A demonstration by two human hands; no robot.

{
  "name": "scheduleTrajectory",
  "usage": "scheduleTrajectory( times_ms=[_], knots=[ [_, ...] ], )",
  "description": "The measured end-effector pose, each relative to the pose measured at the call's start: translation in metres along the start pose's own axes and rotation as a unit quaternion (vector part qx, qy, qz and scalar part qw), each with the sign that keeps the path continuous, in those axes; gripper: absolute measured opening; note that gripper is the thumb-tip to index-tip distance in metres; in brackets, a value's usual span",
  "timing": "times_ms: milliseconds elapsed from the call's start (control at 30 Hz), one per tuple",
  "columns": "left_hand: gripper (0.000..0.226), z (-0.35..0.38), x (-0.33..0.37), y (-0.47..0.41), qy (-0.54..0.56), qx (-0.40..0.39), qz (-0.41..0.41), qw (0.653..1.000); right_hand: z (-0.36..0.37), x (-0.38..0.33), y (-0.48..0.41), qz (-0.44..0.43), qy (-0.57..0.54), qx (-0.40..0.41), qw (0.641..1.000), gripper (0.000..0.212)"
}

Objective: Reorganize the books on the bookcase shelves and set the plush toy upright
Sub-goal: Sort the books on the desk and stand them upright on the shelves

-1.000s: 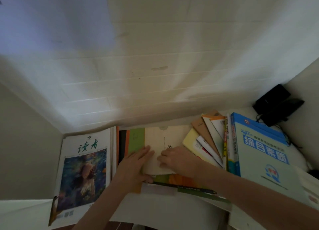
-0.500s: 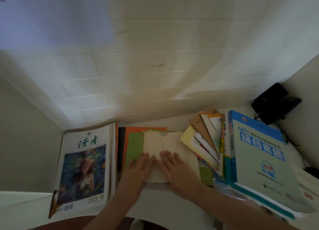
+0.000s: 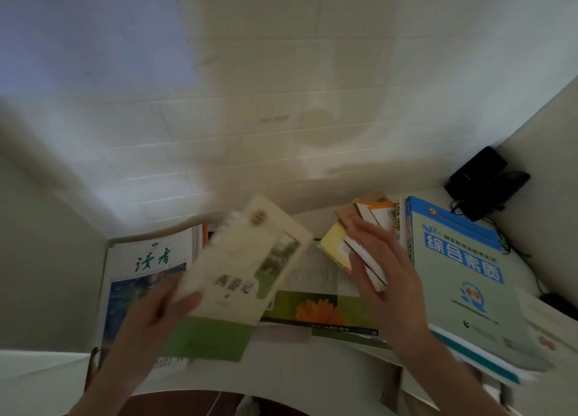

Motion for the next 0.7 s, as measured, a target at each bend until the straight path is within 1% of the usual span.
scheduleTrajectory(
  times_ms=[33, 67, 100, 133, 167, 200, 233, 333, 400, 467, 500, 567, 633, 700],
  knots=[
    [0.025, -0.007, -0.001, 0.004, 0.062, 0.039, -0.027, 0.997, 0.010, 0.005, 0.012, 0.007, 0.016, -0.020, 1.000, 0.031],
    [0.028, -0.011, -0.009, 0.007, 0.110, 0.066, -0.051, 0.990, 0.027, 0.011, 0.026, -0.003, 0.059, -0.061, 0.996, 0.036],
    [0.031, -0.011, -0.012, 0.008, 0.149, 0.089, -0.076, 0.982, 0.049, 0.018, 0.039, -0.015, 0.125, -0.119, 0.985, 0.047],
    [0.030, -0.011, -0.021, 0.009, 0.171, 0.111, -0.099, 0.974, 0.074, 0.029, 0.053, -0.023, 0.194, -0.191, 0.962, 0.064],
    [0.027, -0.007, -0.026, 0.011, 0.191, 0.123, -0.124, 0.966, 0.096, 0.042, 0.067, -0.019, 0.249, -0.265, 0.931, 0.083],
    [0.024, -0.002, -0.038, 0.011, 0.203, 0.128, -0.150, 0.959, 0.113, 0.054, 0.077, -0.013, 0.290, -0.315, 0.903, 0.097],
    [0.024, 0.004, -0.046, 0.012, 0.213, 0.128, -0.181, 0.952, 0.119, 0.060, 0.080, -0.004, 0.317, -0.334, 0.887, 0.099],
    [0.021, 0.014, -0.075, 0.017, 0.216, 0.121, -0.243, 0.938, 0.125, 0.066, 0.076, -0.015, 0.379, -0.364, 0.851, 0.088],
    [0.024, 0.010, -0.092, 0.023, 0.211, 0.118, -0.282, 0.929, 0.123, 0.055, 0.068, -0.051, 0.401, -0.405, 0.820, 0.082],
    [0.032, 0.003, -0.102, 0.024, 0.213, 0.118, -0.311, 0.919, 0.116, 0.047, 0.056, -0.090, 0.386, -0.455, 0.798, 0.064],
    [0.031, -0.001, -0.102, 0.023, 0.207, 0.118, -0.322, 0.916, 0.111, 0.041, 0.047, -0.100, 0.378, -0.473, 0.789, 0.055],
    [0.022, -0.015, -0.101, 0.019, 0.188, 0.114, -0.340, 0.915, 0.107, 0.020, 0.033, -0.123, 0.365, -0.487, 0.784, 0.041],
    [0.014, -0.031, -0.094, 0.016, 0.164, 0.100, -0.349, 0.917, 0.104, -0.002, 0.027, -0.153, 0.362, -0.503, 0.770, 0.034],
    [0.014, -0.048, -0.087, 0.009, 0.139, 0.101, -0.338, 0.925, 0.099, -0.030, 0.021, -0.193, 0.345, -0.520, 0.757, 0.024]
  ],
)
Point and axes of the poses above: each hand's wrist, its own y-axis away from the middle knuckle, its own z-axis out of the palm, x = y × z, the point moved 7 cm from there along -y, towards the middle knuckle, and after that the axes turned 8 degrees about z, right-handed, at the moved point
